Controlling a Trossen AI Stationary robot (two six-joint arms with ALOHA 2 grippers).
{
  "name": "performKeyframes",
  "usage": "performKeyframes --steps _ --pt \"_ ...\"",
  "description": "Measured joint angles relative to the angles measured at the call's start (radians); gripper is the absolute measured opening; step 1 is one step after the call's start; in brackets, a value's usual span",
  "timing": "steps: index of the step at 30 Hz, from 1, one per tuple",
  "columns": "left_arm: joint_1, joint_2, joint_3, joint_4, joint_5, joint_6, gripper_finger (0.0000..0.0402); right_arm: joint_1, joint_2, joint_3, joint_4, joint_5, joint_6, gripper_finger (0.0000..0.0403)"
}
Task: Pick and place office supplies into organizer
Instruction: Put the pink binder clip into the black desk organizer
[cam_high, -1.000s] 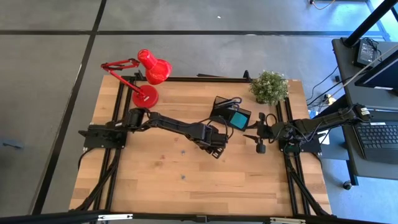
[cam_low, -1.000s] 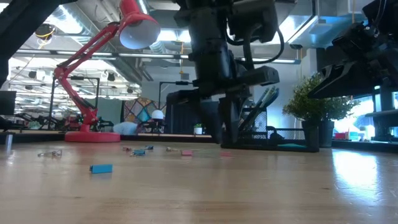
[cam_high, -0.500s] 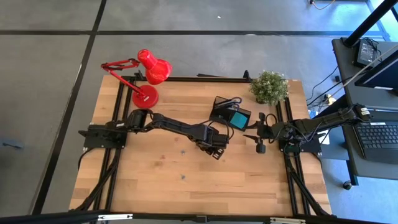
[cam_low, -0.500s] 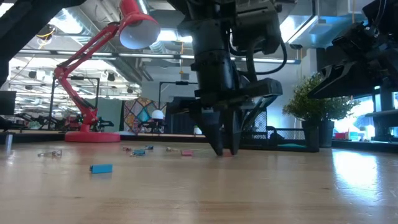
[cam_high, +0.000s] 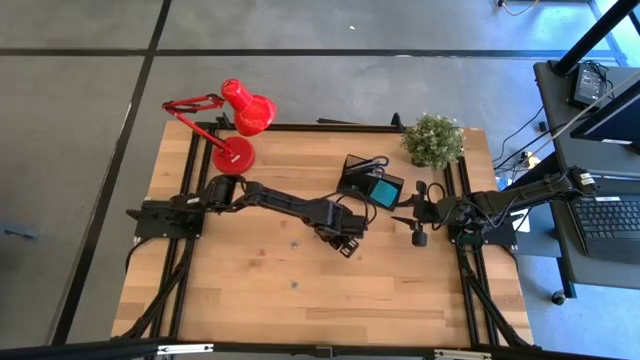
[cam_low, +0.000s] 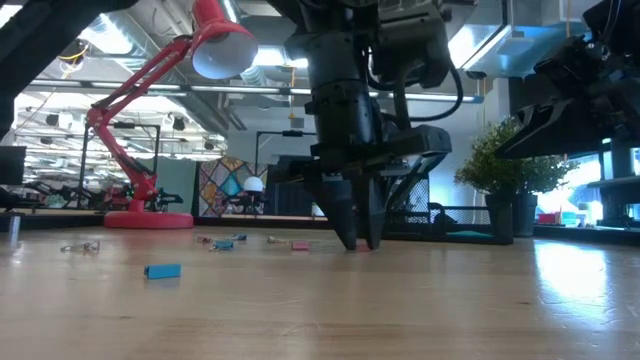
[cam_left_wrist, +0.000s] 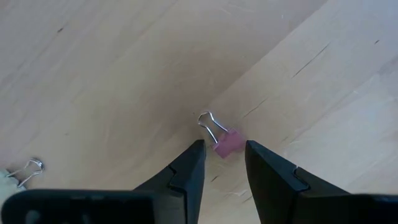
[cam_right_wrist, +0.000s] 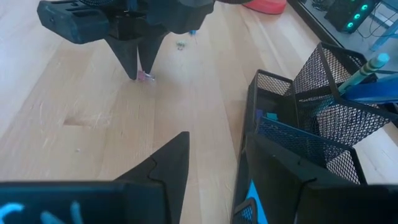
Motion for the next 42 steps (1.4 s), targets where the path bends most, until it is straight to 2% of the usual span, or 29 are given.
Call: performKeyframes --steps 4,14,22,42 --pt "0.002 0.001 0.000 -0.015 0.003 -0.007 0.0112 0.000 0.000 0.000 -0.003 0.000 0.000 0.0162" --pt "0.002 0.001 0.005 0.008 0.021 0.112 0.0112 0.000 0.000 0.000 -0.008 0.000 0.002 0.0162" --pt "0.001 0.001 0.005 0.007 -0.001 0.112 0.0108 0.000 0.000 0.000 -0.009 0.000 0.002 0.0162" --pt "0.001 0.001 0.005 -0.001 -0.013 0.139 0.0038 0.000 0.000 0.000 -0.008 0.000 0.002 0.0162"
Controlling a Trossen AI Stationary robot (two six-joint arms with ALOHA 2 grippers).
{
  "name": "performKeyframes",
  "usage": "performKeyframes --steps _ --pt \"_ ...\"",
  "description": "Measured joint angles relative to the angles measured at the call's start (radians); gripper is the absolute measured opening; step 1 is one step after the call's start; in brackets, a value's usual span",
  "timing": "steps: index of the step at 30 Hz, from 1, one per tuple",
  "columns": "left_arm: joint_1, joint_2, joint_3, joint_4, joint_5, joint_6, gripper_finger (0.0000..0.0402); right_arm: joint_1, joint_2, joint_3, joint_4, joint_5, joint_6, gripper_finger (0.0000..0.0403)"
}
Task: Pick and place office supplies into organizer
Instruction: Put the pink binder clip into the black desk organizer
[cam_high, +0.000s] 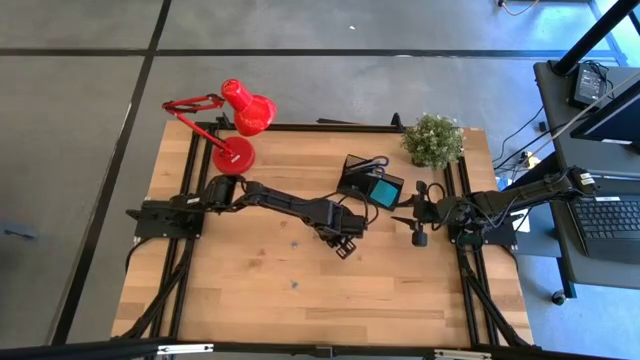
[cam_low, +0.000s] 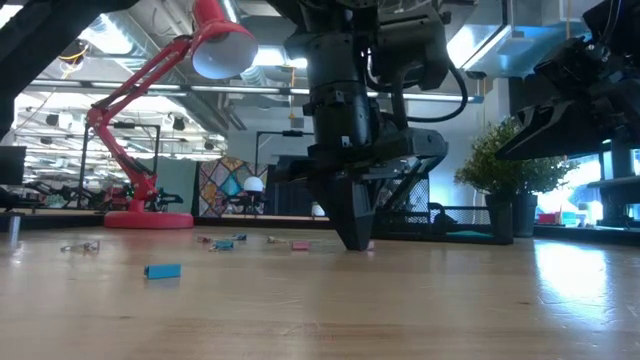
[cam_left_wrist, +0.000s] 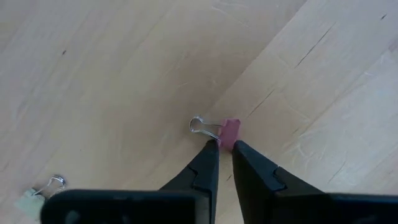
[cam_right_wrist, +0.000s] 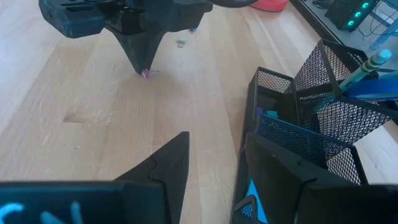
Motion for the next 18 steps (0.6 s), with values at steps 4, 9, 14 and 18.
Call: performKeyframes --steps 4,9,14,18 --pt "0.000 0.000 0.000 0.000 0.000 0.005 0.0034 0.000 0.000 0.000 0.000 0.000 0.000 0.0162" --pt "0.000 0.000 0.000 0.001 0.000 0.041 0.0037 0.000 0.000 0.000 0.000 0.000 0.000 0.0162" --pt "0.000 0.000 0.000 -0.004 0.002 0.102 0.0033 0.000 0.000 0.000 0.000 0.000 0.000 0.0162" --pt "0.000 0.000 0.001 -0.008 0.002 0.137 0.0027 0.000 0.000 0.000 0.000 0.000 0.002 0.0162"
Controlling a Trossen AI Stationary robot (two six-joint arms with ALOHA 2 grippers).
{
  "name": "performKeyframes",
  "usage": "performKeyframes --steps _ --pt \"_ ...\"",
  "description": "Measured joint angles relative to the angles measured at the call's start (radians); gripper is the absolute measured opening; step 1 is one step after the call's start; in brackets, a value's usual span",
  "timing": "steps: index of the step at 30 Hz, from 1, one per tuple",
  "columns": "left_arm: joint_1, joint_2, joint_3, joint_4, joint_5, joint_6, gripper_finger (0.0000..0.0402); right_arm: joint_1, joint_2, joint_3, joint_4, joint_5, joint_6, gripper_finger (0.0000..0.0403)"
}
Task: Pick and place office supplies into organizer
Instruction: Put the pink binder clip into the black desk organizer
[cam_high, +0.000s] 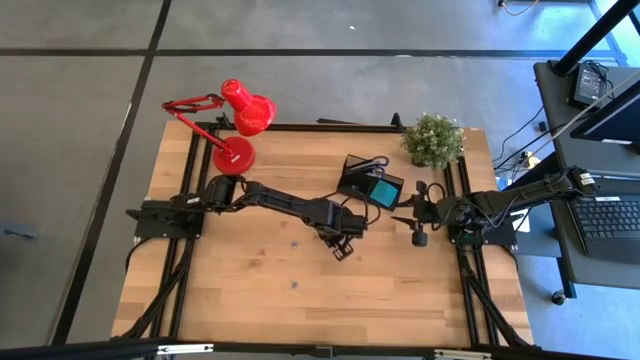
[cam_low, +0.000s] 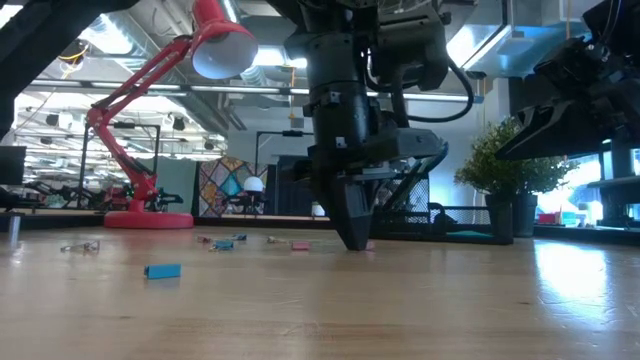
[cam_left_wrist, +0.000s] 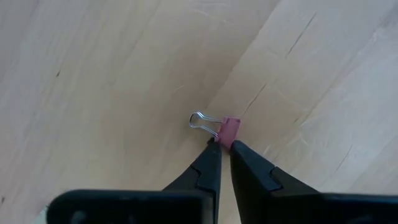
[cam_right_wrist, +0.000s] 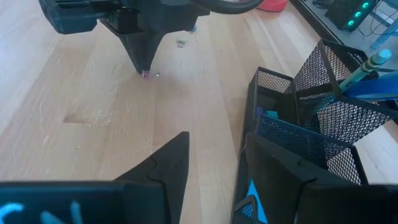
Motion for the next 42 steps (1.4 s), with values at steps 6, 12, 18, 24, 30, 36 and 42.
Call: performKeyframes --steps 6,12,18,24,30,36,42 --pt "0.000 0.000 0.000 -0.003 0.000 0.063 0.0022 0.000 0.000 0.000 -0.004 0.000 0.021 0.0162" --pt "0.000 0.000 0.000 -0.005 0.001 0.164 0.0021 0.000 0.000 0.000 -0.007 0.000 0.021 0.0162" --pt "0.000 -0.009 -0.002 -0.005 0.002 0.195 0.0006 0.000 0.000 0.000 -0.008 0.000 0.021 0.0162" --pt "-0.001 -0.044 -0.004 -0.005 -0.020 0.195 0.0002 0.000 0.000 0.000 -0.010 0.000 0.021 0.0162" --pt "-0.001 -0.048 -0.004 -0.002 -0.033 0.197 0.0001 0.000 0.000 0.000 -0.011 0.000 0.021 0.0162" --pt "0.006 -0.052 -0.003 -0.002 0.022 0.093 0.0003 0.000 0.000 0.000 -0.012 0.000 0.023 0.0162" --pt "0.016 -0.053 -0.002 0.006 0.122 0.029 0.0032 0.000 0.000 0.000 -0.012 0.000 0.022 0.0162"
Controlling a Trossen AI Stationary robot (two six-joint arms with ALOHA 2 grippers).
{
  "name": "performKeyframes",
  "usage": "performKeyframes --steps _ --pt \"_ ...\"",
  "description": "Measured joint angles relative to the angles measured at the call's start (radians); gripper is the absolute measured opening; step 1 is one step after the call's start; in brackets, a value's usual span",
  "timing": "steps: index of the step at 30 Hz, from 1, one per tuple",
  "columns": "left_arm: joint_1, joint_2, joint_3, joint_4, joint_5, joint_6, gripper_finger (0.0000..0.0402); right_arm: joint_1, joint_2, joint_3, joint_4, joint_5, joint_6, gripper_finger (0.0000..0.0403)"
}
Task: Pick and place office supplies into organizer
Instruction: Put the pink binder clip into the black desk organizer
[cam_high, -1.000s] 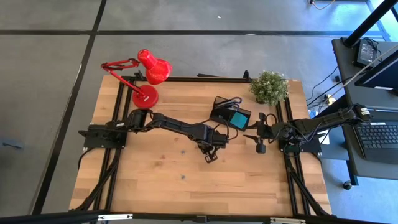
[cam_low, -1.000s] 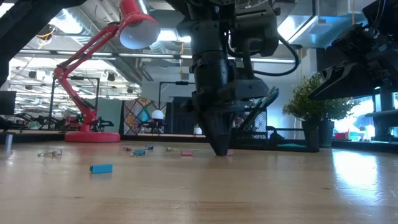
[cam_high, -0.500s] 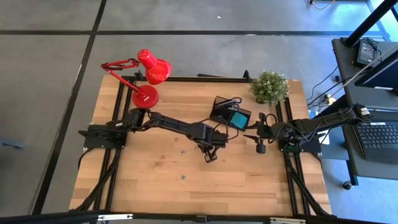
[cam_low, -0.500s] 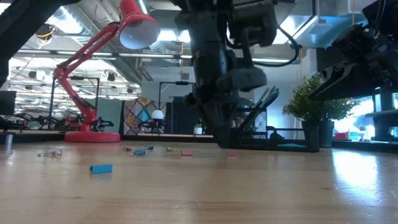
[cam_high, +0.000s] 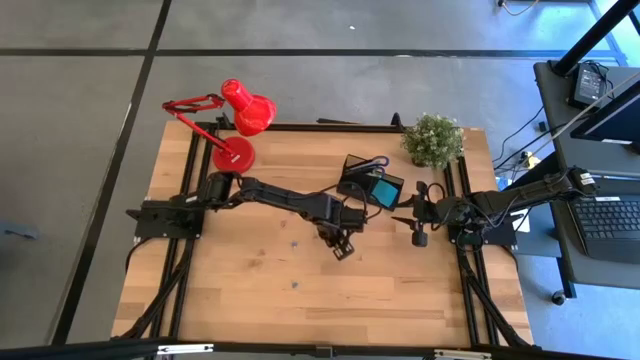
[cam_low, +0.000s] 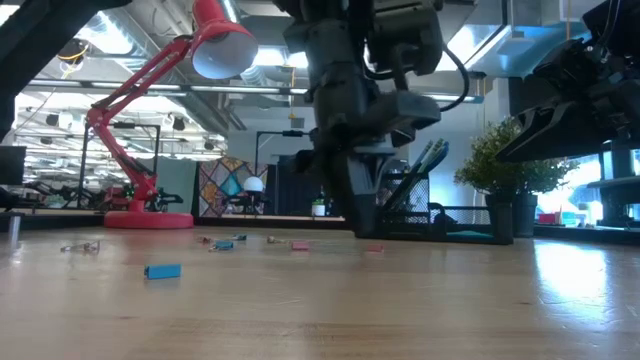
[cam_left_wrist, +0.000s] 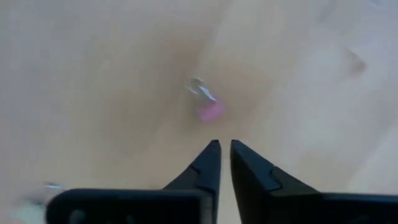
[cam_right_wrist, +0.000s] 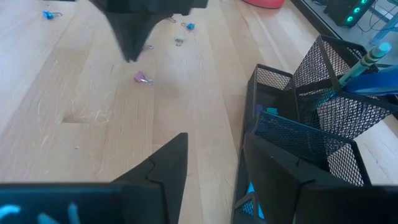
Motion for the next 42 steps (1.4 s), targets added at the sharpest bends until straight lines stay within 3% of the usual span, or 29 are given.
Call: performKeyframes --steps 5,12,18,24,27,29,35,42 --pt "-0.004 0.000 0.000 0.031 0.064 -0.007 0.0084 0.000 0.000 0.000 0.000 0.000 0.000 0.0162" --pt "0.001 -0.001 0.001 0.108 0.027 0.005 0.0141 0.000 0.000 0.000 0.000 0.000 0.000 0.0162" --pt "-0.003 -0.002 0.002 0.143 0.020 -0.003 0.0150 0.000 0.000 0.000 0.000 0.000 -0.002 0.0162" --pt "-0.011 -0.002 0.002 0.157 0.037 -0.128 0.0148 0.000 0.000 0.000 0.000 0.000 0.003 0.0162" --pt "-0.008 -0.002 0.002 0.229 -0.001 -0.173 0.0150 0.000 0.000 0.000 0.000 0.000 0.003 0.0162" --pt "0.001 -0.004 0.003 0.246 -0.012 -0.280 0.0150 0.000 0.000 0.000 0.000 0.000 0.000 0.0162" --pt "-0.016 0.003 0.110 0.009 -0.142 -0.488 0.0148 0.000 0.000 0.000 0.000 0.001 -0.006 0.0162" --pt "-0.030 0.010 0.168 -0.124 -0.175 -0.551 0.0149 0.000 0.000 0.000 0.007 0.001 -0.029 0.0162"
